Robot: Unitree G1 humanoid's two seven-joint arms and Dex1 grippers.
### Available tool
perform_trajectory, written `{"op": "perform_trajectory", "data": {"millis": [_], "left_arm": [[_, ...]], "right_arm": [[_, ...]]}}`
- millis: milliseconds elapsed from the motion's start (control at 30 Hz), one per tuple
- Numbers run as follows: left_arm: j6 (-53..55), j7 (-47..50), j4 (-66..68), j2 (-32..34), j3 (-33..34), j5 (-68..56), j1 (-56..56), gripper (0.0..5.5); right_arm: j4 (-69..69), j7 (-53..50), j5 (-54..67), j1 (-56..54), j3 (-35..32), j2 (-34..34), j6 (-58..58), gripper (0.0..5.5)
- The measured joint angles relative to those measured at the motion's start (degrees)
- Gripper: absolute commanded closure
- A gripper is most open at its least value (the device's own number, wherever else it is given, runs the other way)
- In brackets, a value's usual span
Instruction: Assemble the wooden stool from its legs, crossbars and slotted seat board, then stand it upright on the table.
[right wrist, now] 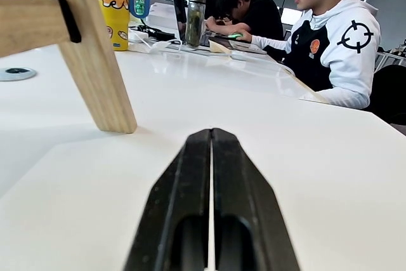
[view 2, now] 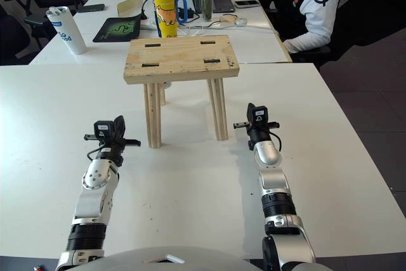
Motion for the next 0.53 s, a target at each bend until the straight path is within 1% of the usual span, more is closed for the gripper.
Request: {"op": "perform_trajectory", "data": {"millis": [533], "left_arm": [[0.4, -3.9, 0.4, 1.3, -1.4, -0.8, -2.1, 5.46]], "right_arm": [[0.0, -0.9, 0.0, -0.5, -0.1, 0.3, 0.0, 5.5]]}}
